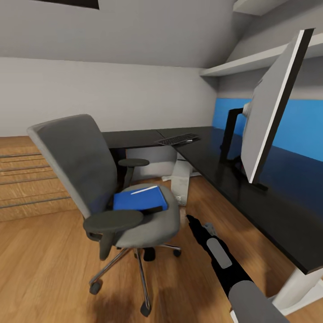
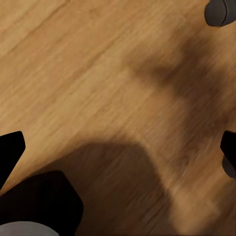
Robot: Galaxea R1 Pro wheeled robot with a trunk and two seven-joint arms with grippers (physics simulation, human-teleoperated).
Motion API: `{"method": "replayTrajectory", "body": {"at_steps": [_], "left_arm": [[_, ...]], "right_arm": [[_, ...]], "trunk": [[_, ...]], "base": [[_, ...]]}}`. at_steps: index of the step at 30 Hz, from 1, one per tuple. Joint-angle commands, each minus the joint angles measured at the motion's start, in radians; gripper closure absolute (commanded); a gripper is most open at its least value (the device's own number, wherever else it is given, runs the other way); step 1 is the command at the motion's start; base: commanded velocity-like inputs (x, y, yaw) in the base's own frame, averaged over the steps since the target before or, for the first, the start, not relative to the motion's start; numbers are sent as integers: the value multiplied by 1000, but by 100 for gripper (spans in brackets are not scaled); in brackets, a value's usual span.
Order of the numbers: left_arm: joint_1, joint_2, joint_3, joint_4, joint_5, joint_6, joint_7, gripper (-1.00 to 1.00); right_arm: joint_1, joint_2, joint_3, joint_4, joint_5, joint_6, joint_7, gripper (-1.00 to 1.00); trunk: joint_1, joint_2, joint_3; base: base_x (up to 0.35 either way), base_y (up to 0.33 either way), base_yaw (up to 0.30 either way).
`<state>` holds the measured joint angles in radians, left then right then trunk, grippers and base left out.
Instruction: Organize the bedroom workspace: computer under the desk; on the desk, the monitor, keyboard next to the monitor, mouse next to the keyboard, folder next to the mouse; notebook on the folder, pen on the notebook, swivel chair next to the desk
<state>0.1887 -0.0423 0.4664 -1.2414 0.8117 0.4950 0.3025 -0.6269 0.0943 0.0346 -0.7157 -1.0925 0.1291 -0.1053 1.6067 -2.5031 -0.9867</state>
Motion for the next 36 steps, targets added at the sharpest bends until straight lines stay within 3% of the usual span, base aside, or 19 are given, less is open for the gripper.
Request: {"method": "replayTrajectory", "body": {"at_steps": [1,11,17,27,36], "left_arm": [[0,-1,1,-2,11,4,7,-100],[0,-1,1,-1,10,4,7,-100],[0,-1,2,5,11,4,7,-100],[0,-1,3,13,11,4,7,-100],[0,-1,3,14,11,4,7,-100]], "right_arm": [[-1,-1,2,-2,-7,2,-7,-100],[-4,-8,0,-2,-7,12,16,-100],[-7,-51,2,-2,-8,49,42,-100],[-28,-64,2,1,-9,63,45,-100],[-70,-73,2,18,-1,157,45,-100]], "trunk": [[0,0,-1],[0,0,-1],[0,0,-1],[0,0,-1],[0,0,-1]], "base": [[122,91,0],[204,162,0],[121,97,0],[13,10,0],[0,0,0]]}}
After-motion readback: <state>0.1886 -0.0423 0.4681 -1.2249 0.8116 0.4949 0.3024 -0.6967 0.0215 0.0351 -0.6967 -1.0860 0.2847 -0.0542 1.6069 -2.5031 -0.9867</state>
